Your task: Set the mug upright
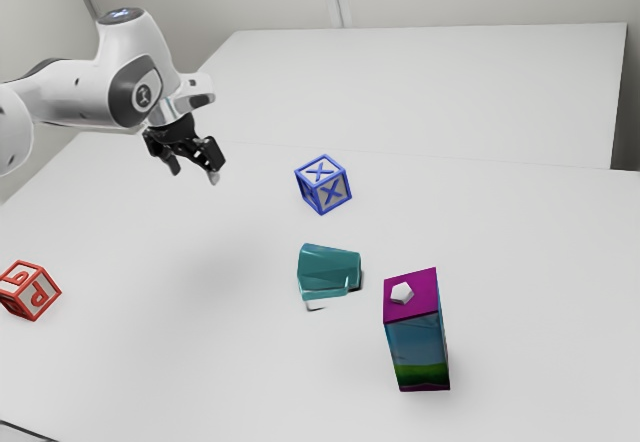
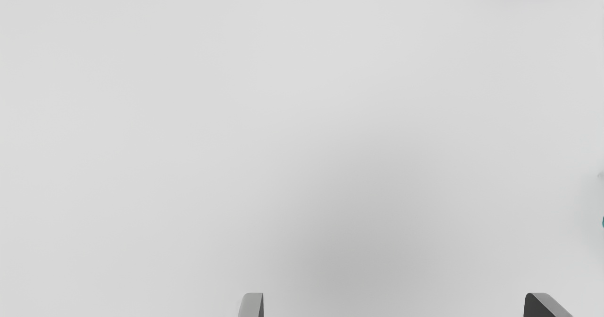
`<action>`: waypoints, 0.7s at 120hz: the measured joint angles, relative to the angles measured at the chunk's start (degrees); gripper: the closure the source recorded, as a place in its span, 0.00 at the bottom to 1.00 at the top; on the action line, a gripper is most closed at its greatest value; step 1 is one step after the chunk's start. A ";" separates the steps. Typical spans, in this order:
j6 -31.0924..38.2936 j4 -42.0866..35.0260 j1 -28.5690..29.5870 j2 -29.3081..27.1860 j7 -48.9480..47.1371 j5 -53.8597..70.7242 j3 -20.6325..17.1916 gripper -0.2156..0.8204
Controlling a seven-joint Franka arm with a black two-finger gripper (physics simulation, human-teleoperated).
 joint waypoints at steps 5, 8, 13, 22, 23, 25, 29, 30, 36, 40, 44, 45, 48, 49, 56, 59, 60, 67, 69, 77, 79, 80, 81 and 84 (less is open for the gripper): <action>0.10 -0.34 -0.27 -0.38 -0.23 0.02 0.03 0.21; 0.13 -0.79 -0.46 -1.24 -0.36 0.02 0.07 0.21; 0.04 -1.58 -0.84 -3.54 -0.59 0.02 0.14 0.21; 0.12 -4.84 -2.03 -8.96 -1.20 -0.56 0.53 0.21; 0.18 -5.39 -2.28 -9.45 -1.32 -0.92 0.71 0.21; 0.29 -6.37 -2.64 -10.26 -1.55 -1.65 1.01 0.21; 0.50 -8.80 -3.35 -11.58 -2.07 -3.94 2.07 0.21; 0.56 -9.52 -3.51 -11.89 -2.20 -4.73 2.45 0.21; 0.95 -13.58 -3.77 -13.45 -2.92 -9.30 4.45 0.21; 1.28 -16.51 -4.03 -14.59 -3.36 -12.60 5.81 0.21; 1.56 -19.09 -4.38 -15.64 -3.79 -15.68 6.99 0.21; 1.62 -19.69 -4.44 -15.87 -3.89 -16.43 7.24 0.21; 1.81 -21.51 -4.59 -16.47 -4.20 -18.87 8.02 0.21; 1.87 -22.06 -4.62 -16.65 -4.29 -19.70 8.22 0.21; 2.69 -25.77 -5.29 -17.65 -4.95 -25.20 9.44 0.21; 3.23 -27.40 -5.68 -17.95 -5.22 -27.32 10.06 0.21; 3.40 -27.85 -5.77 -18.02 -5.30 -27.97 10.21 0.21; 4.46 -30.17 -6.25 -18.23 -5.86 -31.97 10.98 0.21; 4.76 -30.67 -6.61 -18.26 -6.00 -32.98 11.41 0.21; 5.77 -32.25 -8.46 -18.04 -6.49 -36.25 13.61 0.21; 5.97 -32.43 -8.85 -17.93 -6.60 -37.02 13.91 0.21; 6.07 -32.50 -9.02 -17.88 -6.65 -37.39 14.03 0.21; 6.17 -32.56 -9.18 -17.82 -6.70 -37.75 14.13 0.21; 6.53 -32.72 -9.72 -17.56 -6.84 -38.75 14.36 0.21</action>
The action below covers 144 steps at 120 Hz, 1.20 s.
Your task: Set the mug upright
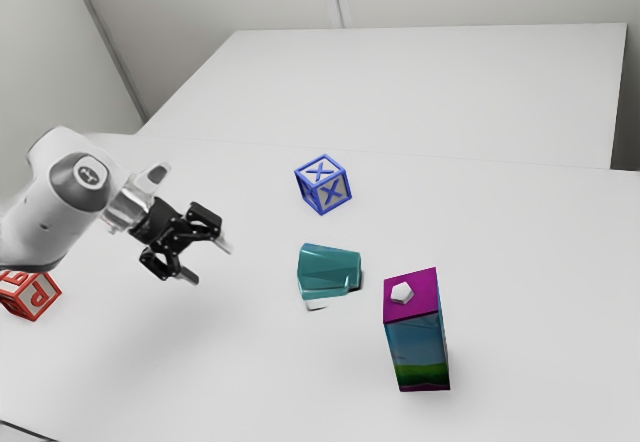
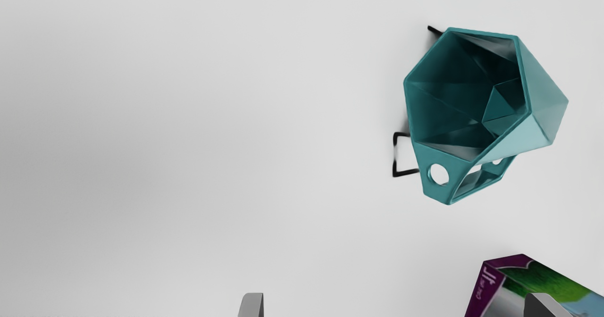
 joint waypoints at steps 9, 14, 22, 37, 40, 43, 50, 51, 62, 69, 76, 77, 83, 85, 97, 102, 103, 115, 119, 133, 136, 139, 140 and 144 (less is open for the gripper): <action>0.93 -0.24 -1.15 0.98 -0.33 -2.54 0.34 0.21; 1.44 -0.35 -1.78 1.67 -0.47 -3.82 0.43 0.21; 2.42 -1.33 -2.09 3.04 -0.29 -6.70 0.52 0.21; 4.10 -1.95 -2.84 5.13 0.73 -11.95 0.54 0.21; 4.42 -1.96 -3.21 5.56 1.14 -13.44 0.53 0.21; 4.73 -1.92 -3.62 6.01 1.58 -14.95 0.53 0.21; 5.62 -1.78 -4.45 7.20 2.71 -18.31 0.54 0.21; 5.73 -1.77 -4.57 7.37 2.88 -18.81 0.54 0.21; 6.72 -1.22 -5.24 9.44 4.93 -23.60 0.49 0.21; 7.15 -0.42 -5.49 10.70 6.23 -25.91 0.49 0.21; 7.48 0.68 -5.83 11.79 7.48 -27.61 0.48 0.21; 7.52 0.83 -5.88 11.91 7.65 -27.80 0.48 0.21; 7.70 1.76 -6.22 12.82 8.61 -28.89 0.47 0.21; 7.76 2.09 -6.34 13.10 8.91 -29.19 0.47 0.21; 8.00 3.18 -7.15 14.09 10.61 -31.17 0.47 0.21; 8.07 3.30 -7.48 14.42 11.39 -32.38 0.47 0.21; 8.08 3.31 -7.55 14.47 11.54 -32.58 0.47 0.21; 8.20 4.44 -8.40 15.79 13.22 -34.48 0.47 0.21; 8.23 5.03 -8.79 16.33 13.73 -34.98 0.47 0.21; 8.27 6.67 -10.71 17.78 15.34 -36.28 0.41 0.21; 8.27 6.86 -11.15 18.03 15.64 -36.64 0.40 0.21; 8.28 7.05 -11.51 18.32 15.94 -36.95 0.39 0.21; 8.28 7.13 -11.60 18.44 16.03 -37.04 0.39 0.21; 8.28 7.59 -11.86 18.93 16.40 -37.36 0.38 0.21</action>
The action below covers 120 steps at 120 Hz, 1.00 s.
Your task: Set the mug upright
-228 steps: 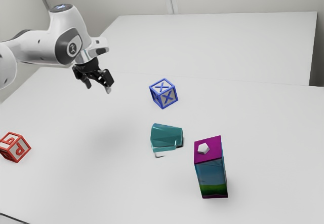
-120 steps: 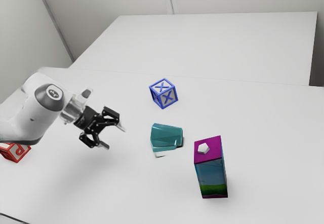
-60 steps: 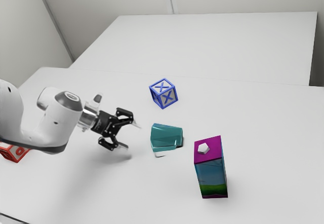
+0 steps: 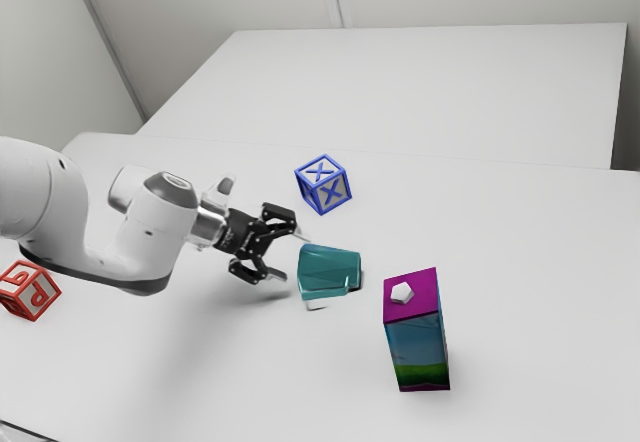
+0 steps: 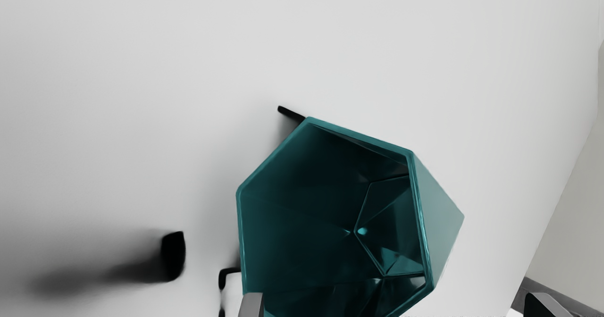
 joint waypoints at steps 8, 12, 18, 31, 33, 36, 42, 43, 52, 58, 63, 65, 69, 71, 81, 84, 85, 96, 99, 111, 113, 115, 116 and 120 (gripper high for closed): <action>-0.02 1.04 -0.09 0.90 0.67 -0.46 0.00 0.21; -0.03 1.61 -0.15 1.21 0.98 -0.62 0.00 0.21; -0.10 2.75 -0.29 1.90 1.42 -0.78 0.00 0.21; -0.34 5.24 -0.78 3.72 2.21 -1.01 0.00 0.21; -0.38 5.50 -0.85 3.92 2.32 -1.03 0.00 0.21; -0.42 5.93 -0.94 4.28 2.47 -1.10 0.00 0.21; -0.50 6.53 -1.24 4.96 2.76 -1.43 -0.01 0.21; -0.51 6.62 -1.32 5.09 2.80 -1.49 -0.01 0.21; -0.59 7.02 -1.92 5.83 3.17 -2.12 -0.06 0.21; -0.63 7.10 -2.28 6.10 3.39 -2.60 -0.08 0.21; -0.66 7.08 -2.54 6.29 3.55 -3.09 -0.08 0.22; -0.67 7.07 -2.62 6.34 3.62 -3.26 -0.09 0.22; -0.68 7.00 -2.75 6.41 3.73 -3.54 -0.09 0.25; -0.68 6.97 -2.81 6.43 3.79 -3.66 -0.09 0.27; -0.68 6.72 -2.91 6.47 4.04 -4.09 -0.09 0.40; -0.68 6.69 -2.92 6.45 4.10 -4.19 -0.09 0.45; -0.69 6.68 -2.92 6.46 4.12 -4.23 -0.09 0.47; -0.70 6.63 -2.98 6.42 4.36 -4.78 -0.09 0.61; -0.70 6.63 -3.09 6.41 4.42 -4.93 -0.09 0.65; -0.70 6.69 -3.34 6.40 4.65 -5.43 -0.11 0.78; -0.70 6.67 -3.40 6.40 4.68 -5.58 -0.10 0.80; -0.69 6.66 -3.47 6.40 4.71 -5.76 -0.10 0.81; -0.69 6.66 -3.50 6.40 4.73 -5.83 -0.10 0.82; -0.66 6.64 -3.70 6.39 4.76 -6.06 -0.09 0.84</action>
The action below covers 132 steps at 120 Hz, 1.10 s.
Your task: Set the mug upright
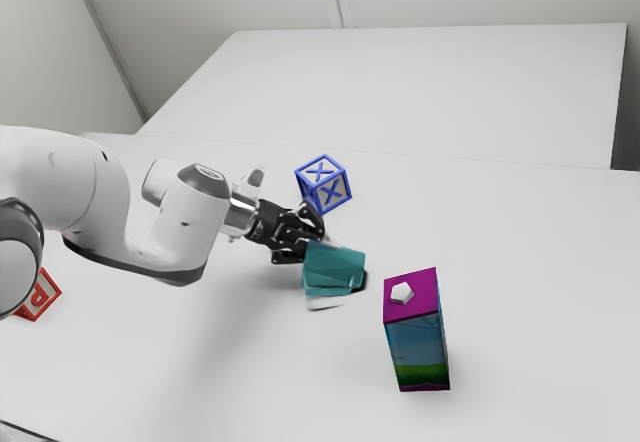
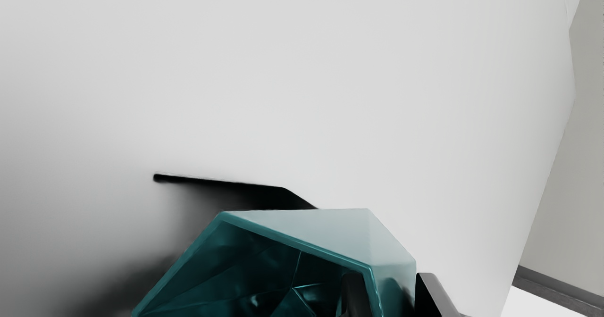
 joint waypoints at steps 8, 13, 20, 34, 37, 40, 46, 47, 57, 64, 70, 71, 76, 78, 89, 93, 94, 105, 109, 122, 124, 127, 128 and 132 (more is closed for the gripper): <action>0.10 0.00 -0.29 -0.13 0.03 -0.27 0.01 0.88; 0.18 -0.01 -0.36 -0.34 0.05 -0.37 0.01 0.89; 0.26 -0.02 -0.44 -0.65 0.12 -0.52 0.00 0.90; 0.47 -0.08 -1.17 -1.74 0.21 -0.67 0.01 0.93; 0.54 -0.15 -1.30 -1.98 0.21 -0.66 0.01 0.93; 0.70 -0.23 -1.38 -2.29 0.21 -0.61 0.01 0.94; 1.02 -0.32 -1.47 -3.02 0.18 -0.31 0.01 0.94; 1.07 -0.34 -1.48 -3.15 0.17 -0.21 0.01 0.94; 1.53 -0.37 -1.42 -4.63 -0.32 3.03 0.02 0.95; 1.78 -0.20 -1.08 -5.60 -0.92 6.81 0.07 0.95; 2.11 0.10 -0.80 -6.30 -1.53 10.78 0.09 0.96; 2.22 0.17 -0.77 -6.40 -1.64 11.51 0.09 0.96; 3.00 0.57 -0.68 -6.78 -2.29 15.44 0.10 0.96; 3.37 0.79 -0.66 -6.87 -2.56 17.21 0.10 0.96; 5.30 1.81 -0.75 -7.26 -4.16 27.60 0.29 0.96; 5.83 1.93 -0.82 -7.47 -4.88 31.35 0.50 0.96; 5.95 1.96 -0.82 -7.56 -5.08 32.32 0.55 0.96; 6.99 2.13 -0.57 -8.74 -7.90 44.52 0.76 0.96; 7.22 2.27 -0.48 -9.21 -9.23 49.39 0.81 0.96; 7.59 2.39 -0.20 -9.89 -13.33 61.29 0.89 0.96; 7.59 2.38 -0.18 -9.97 -13.94 62.70 0.91 0.96; 7.52 2.37 -0.14 -10.05 -14.84 64.56 0.92 0.96; 7.49 2.36 -0.13 -10.07 -15.13 65.11 0.93 0.96; 7.37 2.31 -0.09 -10.12 -16.26 67.05 0.94 0.96</action>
